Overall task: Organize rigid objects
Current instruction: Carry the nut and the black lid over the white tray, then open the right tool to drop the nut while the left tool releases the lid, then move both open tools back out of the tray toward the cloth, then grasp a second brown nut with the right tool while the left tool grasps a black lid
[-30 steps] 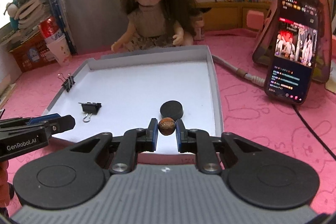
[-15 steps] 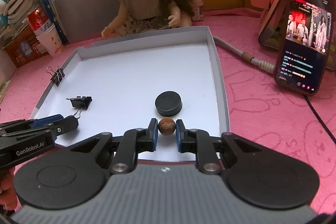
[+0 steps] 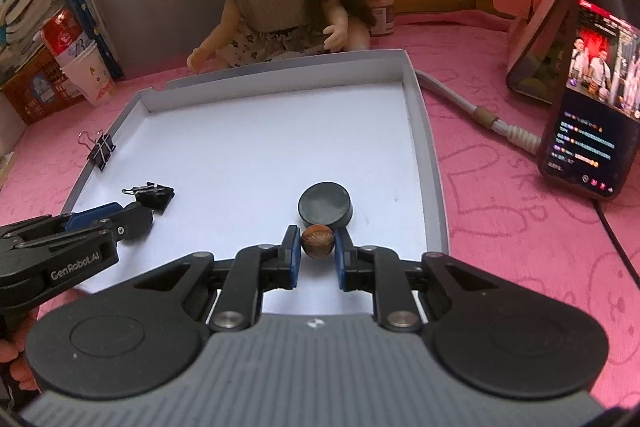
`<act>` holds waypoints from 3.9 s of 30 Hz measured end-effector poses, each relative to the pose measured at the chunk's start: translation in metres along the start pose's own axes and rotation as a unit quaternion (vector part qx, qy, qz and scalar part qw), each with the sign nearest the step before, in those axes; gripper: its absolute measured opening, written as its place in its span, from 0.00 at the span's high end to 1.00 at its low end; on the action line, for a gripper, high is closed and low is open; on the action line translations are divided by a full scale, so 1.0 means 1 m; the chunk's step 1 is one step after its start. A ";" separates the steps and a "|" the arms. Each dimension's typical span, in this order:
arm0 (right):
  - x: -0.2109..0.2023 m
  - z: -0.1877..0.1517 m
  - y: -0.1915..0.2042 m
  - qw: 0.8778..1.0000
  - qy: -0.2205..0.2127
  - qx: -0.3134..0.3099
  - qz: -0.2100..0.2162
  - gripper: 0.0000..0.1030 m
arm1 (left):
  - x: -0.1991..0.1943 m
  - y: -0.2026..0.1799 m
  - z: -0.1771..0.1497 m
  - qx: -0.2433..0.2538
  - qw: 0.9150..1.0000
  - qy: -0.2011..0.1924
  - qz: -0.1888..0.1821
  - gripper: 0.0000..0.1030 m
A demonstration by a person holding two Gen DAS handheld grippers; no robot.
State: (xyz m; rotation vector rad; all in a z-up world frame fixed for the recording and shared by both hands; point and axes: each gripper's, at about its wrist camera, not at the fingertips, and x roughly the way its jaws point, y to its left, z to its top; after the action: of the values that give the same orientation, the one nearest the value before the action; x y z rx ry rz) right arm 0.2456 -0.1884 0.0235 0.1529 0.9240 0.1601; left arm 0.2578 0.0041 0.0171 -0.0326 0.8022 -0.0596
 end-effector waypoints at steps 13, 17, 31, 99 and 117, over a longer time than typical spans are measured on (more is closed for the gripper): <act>0.014 0.020 -0.005 1.000 0.001 0.005 -0.013 0.74 | 0.013 -0.002 0.009 0.001 1.000 -0.004 0.003 0.71; 0.012 0.019 -0.007 1.000 0.000 0.010 -0.006 0.55 | 0.011 -0.001 0.008 -0.001 1.000 -0.002 -0.001 0.61; -0.014 0.010 0.003 0.999 -0.032 -0.013 0.005 0.32 | -0.021 -0.001 -0.002 0.018 1.000 -0.023 -0.003 0.37; -0.107 -0.125 0.004 0.984 -0.158 -0.085 -0.015 0.00 | -0.138 0.004 -0.126 0.000 0.998 -0.057 -0.017 0.24; -0.101 -0.149 -0.001 0.983 -0.160 -0.081 -0.042 0.00 | -0.142 0.008 -0.151 -0.001 0.998 -0.064 -0.006 0.27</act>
State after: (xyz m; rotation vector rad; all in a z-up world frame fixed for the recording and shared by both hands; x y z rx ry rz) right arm 0.0665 -0.2005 0.0138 -0.0119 0.5928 0.1277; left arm 0.0515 0.0207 0.0137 -0.0419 0.6749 -0.0679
